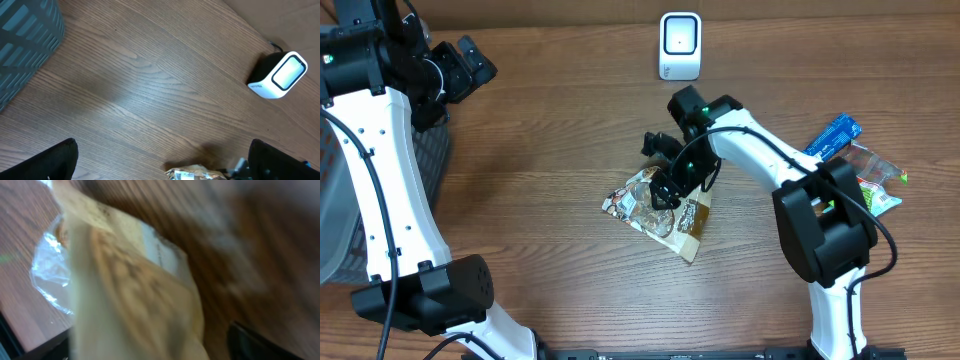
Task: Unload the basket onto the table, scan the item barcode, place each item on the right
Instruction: 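Lift the beige cookie bag up toward the white scanner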
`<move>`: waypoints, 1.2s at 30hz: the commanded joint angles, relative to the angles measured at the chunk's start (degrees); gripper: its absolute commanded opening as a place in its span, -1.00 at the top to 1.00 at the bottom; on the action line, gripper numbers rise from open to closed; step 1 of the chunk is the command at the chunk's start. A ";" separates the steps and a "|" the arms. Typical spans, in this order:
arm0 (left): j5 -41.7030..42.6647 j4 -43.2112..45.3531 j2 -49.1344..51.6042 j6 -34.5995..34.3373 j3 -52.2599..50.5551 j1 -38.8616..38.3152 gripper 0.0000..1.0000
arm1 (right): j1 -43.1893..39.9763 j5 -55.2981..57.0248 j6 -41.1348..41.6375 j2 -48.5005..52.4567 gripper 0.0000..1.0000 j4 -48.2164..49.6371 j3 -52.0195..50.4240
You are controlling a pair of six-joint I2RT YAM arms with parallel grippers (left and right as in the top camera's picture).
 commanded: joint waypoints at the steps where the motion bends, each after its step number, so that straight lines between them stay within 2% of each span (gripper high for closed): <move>1: 0.46 -0.04 -0.15 -0.79 1.14 -0.37 -1.00 | 1.03 -2.56 -1.16 0.63 -0.40 -0.31 -1.25; 3: 0.46 -0.04 -0.15 -0.79 1.14 -0.37 -0.99 | 1.57 -2.64 1.11 0.63 0.08 -0.57 -1.31; 7: 0.46 -0.04 -0.15 -0.79 1.14 -0.37 -1.00 | 2.19 -2.34 4.11 0.63 0.56 -1.11 -1.31; 9: 0.46 -0.04 -0.15 -0.79 1.14 -0.39 -0.99 | 2.38 -2.73 6.23 0.63 0.93 -1.57 -1.31; 14: 0.46 -0.04 -0.15 -0.79 1.14 -0.37 -1.00 | 1.73 -6.58 13.31 0.44 0.93 -1.64 -1.01; 21: 0.46 -0.04 -0.15 -0.79 1.14 -0.37 -1.00 | -6.16 -19.26 13.20 -5.77 0.92 1.40 1.86; 23: 0.46 -0.04 -0.15 -0.79 1.14 -0.37 -1.00 | -9.73 -23.54 8.76 -10.45 0.92 1.75 2.69; 27: 0.46 -0.04 -0.15 -0.79 1.14 -0.37 -1.00 | -15.06 -34.03 -6.93 -20.11 0.92 1.60 2.71; 30: 0.46 -0.04 -0.15 -0.79 1.14 -0.37 -1.00 | -16.96 -36.20 -9.62 -24.37 0.92 2.64 2.71; 36: 0.46 -0.04 -0.15 -0.79 1.14 -0.37 -0.99 | -17.29 -37.24 -9.51 -28.92 0.92 4.92 2.71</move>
